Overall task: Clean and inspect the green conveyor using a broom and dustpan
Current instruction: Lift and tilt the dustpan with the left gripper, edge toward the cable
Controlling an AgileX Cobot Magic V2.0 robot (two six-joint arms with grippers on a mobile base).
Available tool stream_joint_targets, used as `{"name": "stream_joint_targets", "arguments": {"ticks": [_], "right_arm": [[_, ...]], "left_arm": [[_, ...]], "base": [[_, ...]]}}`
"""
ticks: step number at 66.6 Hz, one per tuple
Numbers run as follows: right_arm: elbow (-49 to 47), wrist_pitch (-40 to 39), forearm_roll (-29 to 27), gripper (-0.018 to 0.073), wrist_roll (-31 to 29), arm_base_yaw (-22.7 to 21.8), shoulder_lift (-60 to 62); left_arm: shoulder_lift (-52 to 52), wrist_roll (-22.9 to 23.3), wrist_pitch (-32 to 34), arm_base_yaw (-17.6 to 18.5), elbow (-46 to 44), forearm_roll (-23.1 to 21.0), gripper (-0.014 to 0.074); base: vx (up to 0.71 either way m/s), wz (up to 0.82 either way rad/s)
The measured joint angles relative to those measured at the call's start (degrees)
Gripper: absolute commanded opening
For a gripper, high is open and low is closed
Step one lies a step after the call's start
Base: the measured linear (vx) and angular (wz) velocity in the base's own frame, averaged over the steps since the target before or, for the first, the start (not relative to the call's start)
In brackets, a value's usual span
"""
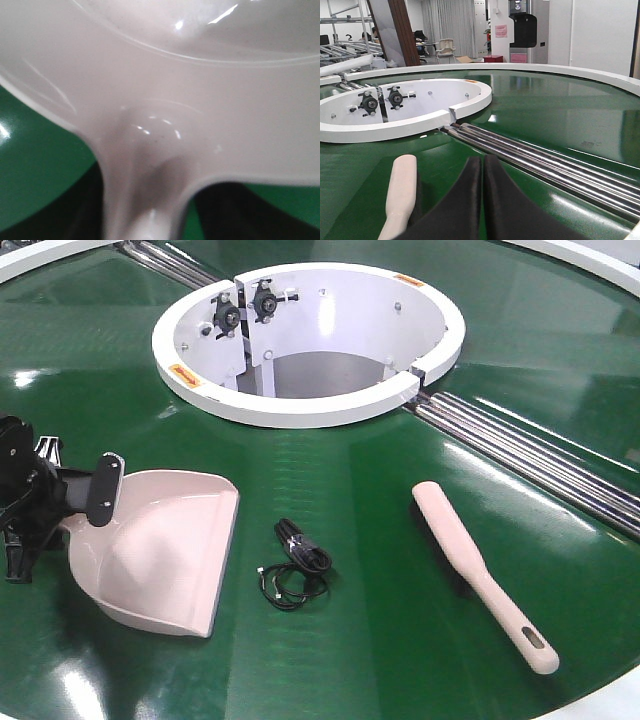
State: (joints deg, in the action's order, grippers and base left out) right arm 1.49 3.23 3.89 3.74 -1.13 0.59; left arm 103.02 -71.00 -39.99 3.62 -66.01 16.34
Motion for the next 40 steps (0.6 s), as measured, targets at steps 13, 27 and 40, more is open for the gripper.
{"name": "stream_joint_targets", "arguments": {"ticks": [13, 27, 40], "right_arm": [[0.0, 0.0, 0.0, -0.0010, 0.0, 0.0, 0.0], [0.0, 0.0, 0.0, -0.0010, 0.0, 0.0, 0.0], [0.0, 0.0, 0.0, -0.0010, 0.0, 0.0, 0.0]], "left_arm": [[0.0, -0.3, -0.2, 0.0, -0.1, 0.2, -0.0008], [-2.0, -0.3, -0.4, 0.0, -0.1, 0.2, -0.0007], [-4.8, -0.3, -2.2, 0.5, -0.1, 0.4, -0.0007]], "base": [[0.00, 0.00], [0.00, 0.00], [0.00, 0.00]]}}
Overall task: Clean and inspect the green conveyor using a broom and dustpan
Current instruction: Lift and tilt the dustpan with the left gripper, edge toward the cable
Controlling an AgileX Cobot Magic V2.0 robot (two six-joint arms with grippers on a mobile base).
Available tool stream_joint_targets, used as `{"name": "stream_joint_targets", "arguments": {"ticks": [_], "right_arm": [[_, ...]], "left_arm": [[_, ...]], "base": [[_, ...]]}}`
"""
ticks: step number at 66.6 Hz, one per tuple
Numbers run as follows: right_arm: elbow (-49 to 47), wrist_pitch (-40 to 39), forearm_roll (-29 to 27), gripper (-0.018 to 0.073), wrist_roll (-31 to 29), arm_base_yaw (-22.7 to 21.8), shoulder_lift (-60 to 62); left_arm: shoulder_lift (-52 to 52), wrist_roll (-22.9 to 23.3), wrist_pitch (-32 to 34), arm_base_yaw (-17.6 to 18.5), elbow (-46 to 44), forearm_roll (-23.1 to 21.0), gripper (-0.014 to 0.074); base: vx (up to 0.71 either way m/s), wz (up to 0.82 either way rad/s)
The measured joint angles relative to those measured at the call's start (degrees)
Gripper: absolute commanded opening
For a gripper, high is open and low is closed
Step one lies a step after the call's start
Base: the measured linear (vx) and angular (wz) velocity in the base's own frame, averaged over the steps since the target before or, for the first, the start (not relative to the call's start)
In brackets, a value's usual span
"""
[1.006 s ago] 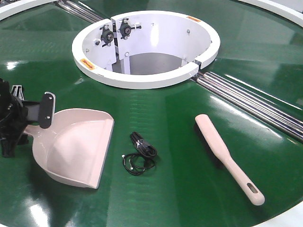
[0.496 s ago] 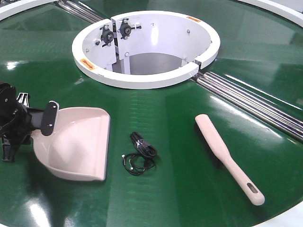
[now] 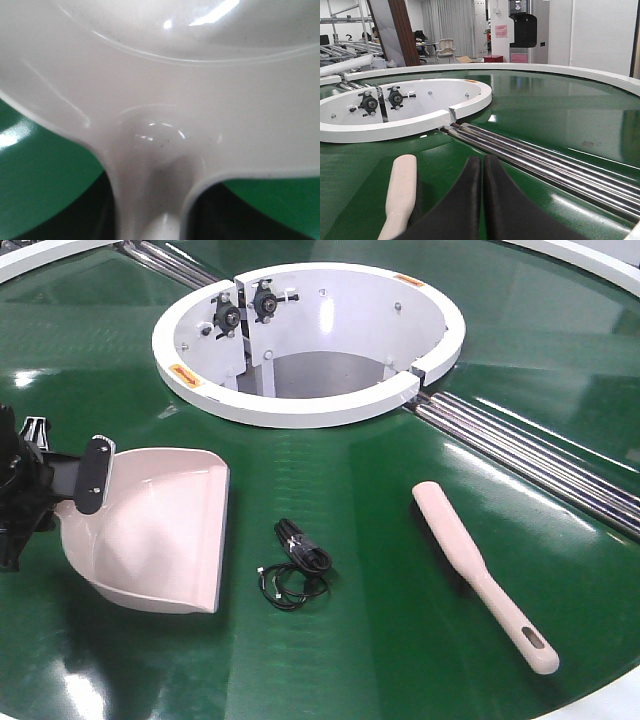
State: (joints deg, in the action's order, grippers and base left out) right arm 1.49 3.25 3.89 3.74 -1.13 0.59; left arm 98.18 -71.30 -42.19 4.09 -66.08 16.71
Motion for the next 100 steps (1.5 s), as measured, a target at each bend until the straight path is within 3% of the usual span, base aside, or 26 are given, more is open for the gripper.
{"name": "stream_joint_targets", "arguments": {"ticks": [25, 34, 62, 79, 100], "right_arm": [[0.0, 0.0, 0.0, -0.0010, 0.0, 0.0, 0.0], [0.0, 0.0, 0.0, -0.0010, 0.0, 0.0, 0.0], [0.0, 0.0, 0.0, -0.0010, 0.0, 0.0, 0.0], [0.0, 0.0, 0.0, -0.0010, 0.0, 0.0, 0.0], [0.0, 0.0, 0.0, -0.0010, 0.0, 0.0, 0.0]], "left_arm": [[1.2, 1.4, -2.9, 5.4, 0.0, 1.4, -0.0007], [3.1, 3.6, -5.6, 5.4, 0.0, 2.7, -0.0007], [3.2, 4.2, -5.6, 5.4, 0.0, 4.2, -0.0007], [3.2, 11.1, -4.6, 5.4, 0.0, 6.0, -0.0007], [3.2, 12.1, -4.7, 5.4, 0.0, 7.8, -0.0007]], "base": [[0.00, 0.00], [0.00, 0.00], [0.00, 0.00], [0.00, 0.00], [0.00, 0.00]]}}
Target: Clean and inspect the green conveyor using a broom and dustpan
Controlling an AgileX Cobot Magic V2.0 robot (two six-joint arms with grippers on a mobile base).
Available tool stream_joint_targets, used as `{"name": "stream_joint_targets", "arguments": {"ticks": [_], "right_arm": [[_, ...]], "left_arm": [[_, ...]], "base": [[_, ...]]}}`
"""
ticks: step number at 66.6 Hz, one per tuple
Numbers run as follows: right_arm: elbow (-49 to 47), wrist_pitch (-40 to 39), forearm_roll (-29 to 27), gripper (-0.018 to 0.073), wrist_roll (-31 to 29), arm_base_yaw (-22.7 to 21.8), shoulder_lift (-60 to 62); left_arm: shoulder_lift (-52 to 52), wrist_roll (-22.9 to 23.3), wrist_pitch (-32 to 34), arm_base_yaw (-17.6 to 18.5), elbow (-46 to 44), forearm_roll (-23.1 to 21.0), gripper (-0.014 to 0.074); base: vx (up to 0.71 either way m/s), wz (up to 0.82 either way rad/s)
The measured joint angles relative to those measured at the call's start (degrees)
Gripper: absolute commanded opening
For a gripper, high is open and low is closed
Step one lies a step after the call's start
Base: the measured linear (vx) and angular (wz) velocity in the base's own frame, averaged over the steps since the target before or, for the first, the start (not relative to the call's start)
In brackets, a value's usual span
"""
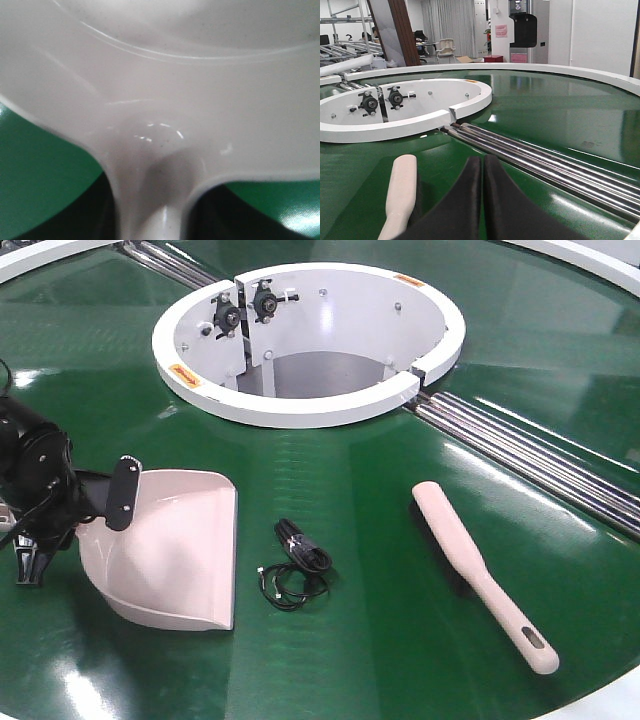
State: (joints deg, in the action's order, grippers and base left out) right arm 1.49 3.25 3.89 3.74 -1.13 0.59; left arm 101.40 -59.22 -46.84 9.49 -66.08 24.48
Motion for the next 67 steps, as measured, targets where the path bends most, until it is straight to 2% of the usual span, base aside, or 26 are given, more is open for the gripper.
{"name": "stream_joint_targets", "arguments": {"ticks": [13, 29, 67], "right_arm": [[0.0, 0.0, 0.0, -0.0010, 0.0, 0.0, 0.0], [0.0, 0.1, 0.0, -0.0010, 0.0, 0.0, 0.0], [0.0, 0.1, 0.0, -0.0010, 0.0, 0.0, 0.0]], "left_arm": [[0.0, 0.0, 0.0, 0.4, 0.0, 0.3, -0.0007], [0.0, 0.3, 0.6, 1.8, 0.0, 2.7, -0.0007], [0.0, 0.5, 0.0, 1.9, 0.0, 2.8, -0.0007]], "base": [[0.00, 0.00], [0.00, 0.00], [0.00, 0.00]]}}
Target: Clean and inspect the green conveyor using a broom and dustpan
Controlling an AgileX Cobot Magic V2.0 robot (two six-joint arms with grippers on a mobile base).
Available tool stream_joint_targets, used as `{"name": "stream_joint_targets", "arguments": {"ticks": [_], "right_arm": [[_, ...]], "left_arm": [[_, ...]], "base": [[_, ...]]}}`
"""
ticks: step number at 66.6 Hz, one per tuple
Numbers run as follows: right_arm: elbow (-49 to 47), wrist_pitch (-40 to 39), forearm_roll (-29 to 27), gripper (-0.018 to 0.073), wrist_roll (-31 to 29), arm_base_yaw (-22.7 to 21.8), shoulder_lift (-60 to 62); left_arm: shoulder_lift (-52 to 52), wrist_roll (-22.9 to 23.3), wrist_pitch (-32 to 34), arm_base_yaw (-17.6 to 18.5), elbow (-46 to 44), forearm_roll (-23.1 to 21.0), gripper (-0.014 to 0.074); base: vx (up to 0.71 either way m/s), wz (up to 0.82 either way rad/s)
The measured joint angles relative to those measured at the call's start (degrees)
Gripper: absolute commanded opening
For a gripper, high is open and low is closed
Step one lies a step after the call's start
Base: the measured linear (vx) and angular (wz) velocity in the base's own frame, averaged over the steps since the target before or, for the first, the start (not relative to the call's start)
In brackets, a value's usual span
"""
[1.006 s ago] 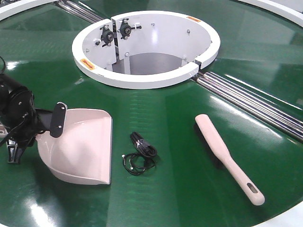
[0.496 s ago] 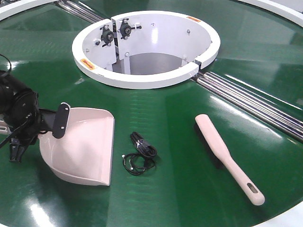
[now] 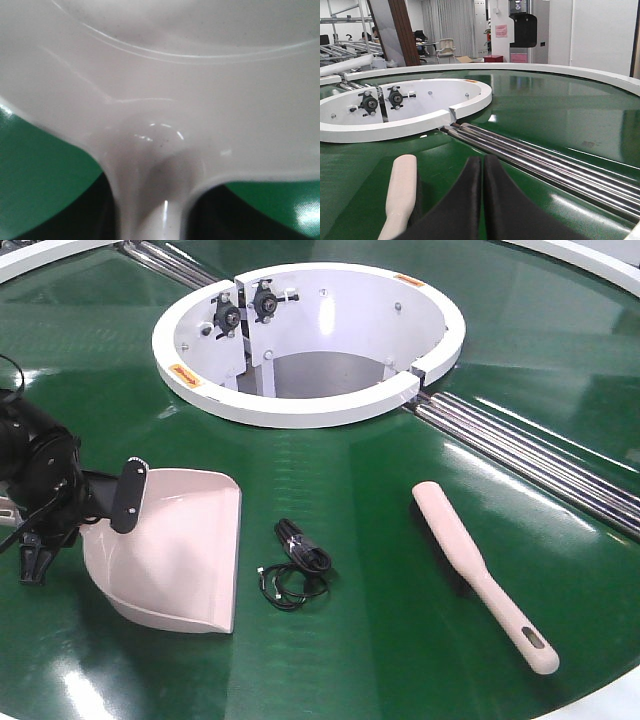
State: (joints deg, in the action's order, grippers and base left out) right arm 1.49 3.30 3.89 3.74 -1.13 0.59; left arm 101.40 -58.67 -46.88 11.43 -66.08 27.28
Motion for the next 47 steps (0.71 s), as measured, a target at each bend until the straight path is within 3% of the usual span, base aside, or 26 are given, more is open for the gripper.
{"name": "stream_joint_targets", "arguments": {"ticks": [47], "right_arm": [[0.0, -0.1, 0.0, -0.0010, 0.0, 0.0, 0.0]], "left_arm": [[0.0, 0.0, 0.0, 0.0, 0.0, 0.0, -0.0007]], "base": [[0.00, 0.00]]}}
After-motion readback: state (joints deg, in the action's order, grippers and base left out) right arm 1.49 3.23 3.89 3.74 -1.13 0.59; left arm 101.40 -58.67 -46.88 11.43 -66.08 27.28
